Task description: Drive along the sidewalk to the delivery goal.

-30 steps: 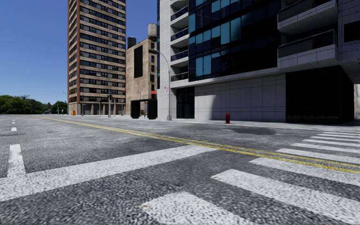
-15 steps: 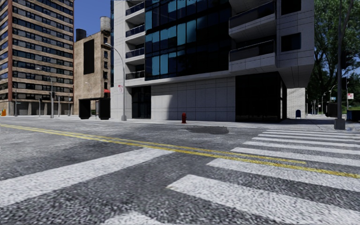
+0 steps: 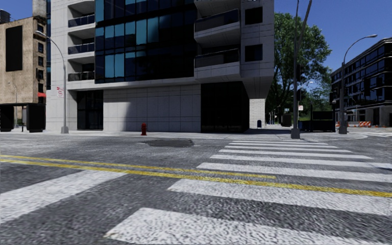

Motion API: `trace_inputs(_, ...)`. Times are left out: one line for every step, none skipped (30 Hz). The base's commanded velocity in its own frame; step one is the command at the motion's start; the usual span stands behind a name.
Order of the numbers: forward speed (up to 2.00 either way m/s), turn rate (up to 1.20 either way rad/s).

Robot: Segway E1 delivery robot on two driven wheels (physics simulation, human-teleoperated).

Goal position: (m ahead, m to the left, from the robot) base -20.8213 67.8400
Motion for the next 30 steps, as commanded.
trace_inputs(0.97, -0.66)
trace_inputs(0.98, -0.66)
trace_inputs(0.99, -0.66)
trace_inputs(0.99, -0.66)
trace_inputs(0.99, -0.66)
trace_inputs(0.99, -0.66)
trace_inputs(0.99, -0.66)
trace_inputs(1.01, -0.66)
trace_inputs(1.01, -0.66)
trace_inputs(1.01, -0.66)
trace_inputs(1.01, -0.66)
trace_inputs(1.01, -0.66)
trace_inputs(1.02, -0.75)
trace_inputs(1.02, -0.86)
trace_inputs(1.02, -0.86)
trace_inputs(1.02, -0.92)
trace_inputs(1.02, -0.93)
trace_inputs(1.02, -0.94)
trace_inputs(1.02, -0.94)
trace_inputs(1.02, -0.94)
trace_inputs(1.02, -0.94)
trace_inputs(1.02, -0.95)
trace_inputs(1.02, -0.95)
trace_inputs(1.02, -0.95)
trace_inputs(1.03, -0.95)
trace_inputs(1.03, -0.97)
trace_inputs(1.03, -0.97)
trace_inputs(1.03, -1.00)
trace_inputs(1.03, -1.01)
trace_inputs(1.03, -1.02)
